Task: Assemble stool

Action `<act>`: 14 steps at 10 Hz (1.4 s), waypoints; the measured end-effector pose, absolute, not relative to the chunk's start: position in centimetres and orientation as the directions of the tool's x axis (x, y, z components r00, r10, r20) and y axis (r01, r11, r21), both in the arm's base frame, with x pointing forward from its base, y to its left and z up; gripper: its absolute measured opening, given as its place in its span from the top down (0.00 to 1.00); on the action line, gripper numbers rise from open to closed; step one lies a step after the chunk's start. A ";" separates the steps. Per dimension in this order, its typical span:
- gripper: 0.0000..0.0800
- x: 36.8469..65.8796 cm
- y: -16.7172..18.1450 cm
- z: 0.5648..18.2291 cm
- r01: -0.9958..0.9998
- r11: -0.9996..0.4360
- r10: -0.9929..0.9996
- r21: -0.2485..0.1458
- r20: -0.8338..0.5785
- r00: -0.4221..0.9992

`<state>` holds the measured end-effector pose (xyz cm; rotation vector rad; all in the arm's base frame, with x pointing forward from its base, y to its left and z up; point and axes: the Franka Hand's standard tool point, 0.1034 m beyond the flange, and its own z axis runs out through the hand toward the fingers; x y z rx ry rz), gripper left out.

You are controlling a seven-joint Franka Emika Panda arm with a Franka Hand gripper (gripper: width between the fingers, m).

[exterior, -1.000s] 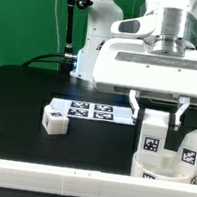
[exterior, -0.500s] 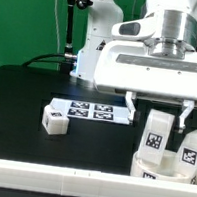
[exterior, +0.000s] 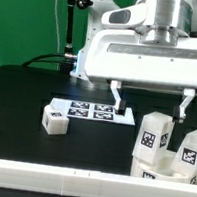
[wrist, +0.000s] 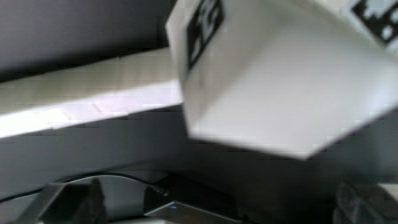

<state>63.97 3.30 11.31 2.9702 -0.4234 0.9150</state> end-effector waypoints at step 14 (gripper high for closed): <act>0.19 63.1 1.6 11.8 -0.529 -0.825 -0.537 -0.199 -0.019 0.843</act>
Offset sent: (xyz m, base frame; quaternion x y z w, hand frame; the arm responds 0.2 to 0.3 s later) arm 0.0000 0.0000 0.0000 0.0000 0.0000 0.0000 1.0000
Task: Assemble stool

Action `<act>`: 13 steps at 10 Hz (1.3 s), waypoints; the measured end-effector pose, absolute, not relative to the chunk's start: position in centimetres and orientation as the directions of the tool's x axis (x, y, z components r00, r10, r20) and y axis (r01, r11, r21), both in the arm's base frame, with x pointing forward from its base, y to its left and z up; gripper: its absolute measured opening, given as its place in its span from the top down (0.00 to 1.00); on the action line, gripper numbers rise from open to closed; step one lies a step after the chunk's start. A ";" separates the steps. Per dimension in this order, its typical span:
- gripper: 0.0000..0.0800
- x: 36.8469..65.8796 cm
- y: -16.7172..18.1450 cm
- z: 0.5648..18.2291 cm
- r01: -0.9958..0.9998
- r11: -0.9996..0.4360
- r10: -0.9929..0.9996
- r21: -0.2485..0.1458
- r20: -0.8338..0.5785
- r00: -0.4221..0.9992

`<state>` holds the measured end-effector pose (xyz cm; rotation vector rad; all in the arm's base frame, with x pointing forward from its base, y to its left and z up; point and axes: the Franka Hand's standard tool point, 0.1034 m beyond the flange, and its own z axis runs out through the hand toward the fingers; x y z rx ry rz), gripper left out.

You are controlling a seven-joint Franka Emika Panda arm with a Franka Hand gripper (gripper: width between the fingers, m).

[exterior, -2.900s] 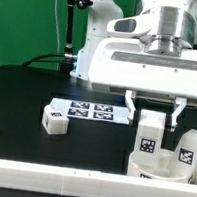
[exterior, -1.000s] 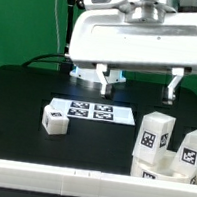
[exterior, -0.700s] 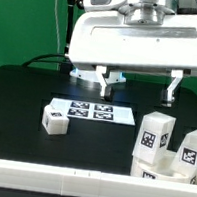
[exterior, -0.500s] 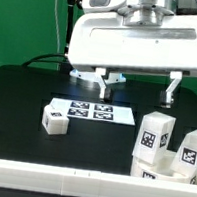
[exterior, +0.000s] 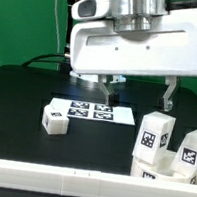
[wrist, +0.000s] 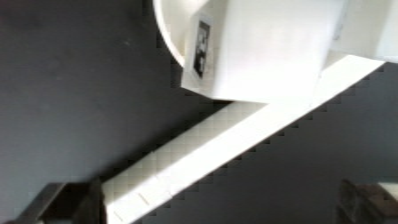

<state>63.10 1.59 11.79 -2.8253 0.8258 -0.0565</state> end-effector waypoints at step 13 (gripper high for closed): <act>0.19 63.2 3.5 10.0 -0.618 -0.782 -0.618 -0.080 -0.032 0.786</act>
Offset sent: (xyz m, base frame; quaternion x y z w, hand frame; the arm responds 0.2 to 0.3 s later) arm -0.0048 -0.0072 -0.0075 -0.1997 -0.0052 0.0642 0.9777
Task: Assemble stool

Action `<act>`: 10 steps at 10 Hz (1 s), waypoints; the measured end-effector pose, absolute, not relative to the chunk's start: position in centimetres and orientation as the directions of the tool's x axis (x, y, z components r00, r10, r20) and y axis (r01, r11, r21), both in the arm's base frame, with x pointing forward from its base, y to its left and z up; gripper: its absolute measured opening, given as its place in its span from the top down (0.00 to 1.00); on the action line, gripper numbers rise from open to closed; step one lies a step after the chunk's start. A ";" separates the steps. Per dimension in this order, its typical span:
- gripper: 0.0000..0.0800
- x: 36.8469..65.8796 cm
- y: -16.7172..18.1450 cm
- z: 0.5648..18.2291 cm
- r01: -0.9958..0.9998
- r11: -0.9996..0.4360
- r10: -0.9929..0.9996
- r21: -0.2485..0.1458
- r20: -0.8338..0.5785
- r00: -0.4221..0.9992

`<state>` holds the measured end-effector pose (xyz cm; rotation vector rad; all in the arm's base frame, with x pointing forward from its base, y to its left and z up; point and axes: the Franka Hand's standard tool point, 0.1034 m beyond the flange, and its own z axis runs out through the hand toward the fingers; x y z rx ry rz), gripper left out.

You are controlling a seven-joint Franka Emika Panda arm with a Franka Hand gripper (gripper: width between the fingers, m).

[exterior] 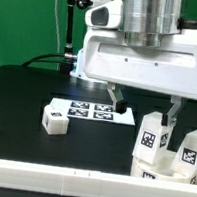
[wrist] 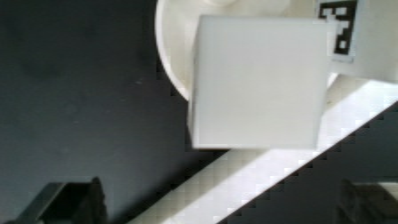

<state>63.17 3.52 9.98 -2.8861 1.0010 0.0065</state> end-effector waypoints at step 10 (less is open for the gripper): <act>0.58 62.8 4.2 9.1 -0.615 -0.786 -0.613 -0.072 -0.041 0.789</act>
Offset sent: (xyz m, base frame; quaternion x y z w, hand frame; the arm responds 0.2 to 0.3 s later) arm 0.0001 0.0078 -0.0038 -0.0030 0.0049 0.0090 0.9999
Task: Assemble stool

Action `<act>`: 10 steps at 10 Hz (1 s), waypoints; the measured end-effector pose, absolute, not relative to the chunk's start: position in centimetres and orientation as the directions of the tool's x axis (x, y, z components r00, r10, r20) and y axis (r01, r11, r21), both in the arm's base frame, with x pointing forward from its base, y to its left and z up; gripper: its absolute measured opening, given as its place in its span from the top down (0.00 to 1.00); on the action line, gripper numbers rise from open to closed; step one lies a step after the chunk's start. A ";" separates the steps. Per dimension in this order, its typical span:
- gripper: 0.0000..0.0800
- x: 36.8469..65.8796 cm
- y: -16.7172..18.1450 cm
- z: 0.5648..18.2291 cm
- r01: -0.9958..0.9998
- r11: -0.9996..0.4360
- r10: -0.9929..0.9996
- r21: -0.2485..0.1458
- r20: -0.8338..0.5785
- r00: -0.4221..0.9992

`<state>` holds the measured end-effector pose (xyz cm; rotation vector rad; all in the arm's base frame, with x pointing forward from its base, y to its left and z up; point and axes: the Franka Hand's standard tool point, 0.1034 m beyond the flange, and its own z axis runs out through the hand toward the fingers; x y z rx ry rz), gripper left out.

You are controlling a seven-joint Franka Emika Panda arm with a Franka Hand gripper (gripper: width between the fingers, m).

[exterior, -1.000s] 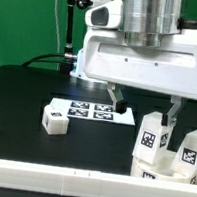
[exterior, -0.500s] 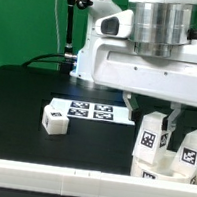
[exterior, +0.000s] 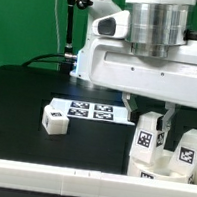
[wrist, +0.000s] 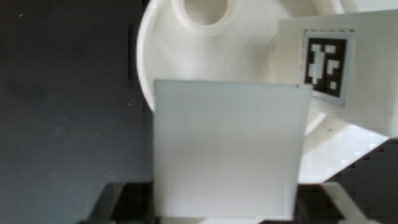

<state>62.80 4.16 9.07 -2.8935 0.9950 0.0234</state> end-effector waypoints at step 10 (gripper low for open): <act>0.58 63.0 3.9 8.9 -0.992 -0.110 -0.988 -0.056 -0.099 0.115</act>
Offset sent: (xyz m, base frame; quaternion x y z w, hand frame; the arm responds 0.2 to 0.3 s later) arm 0.0000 0.0000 0.0000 0.0000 0.0000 0.1938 0.9810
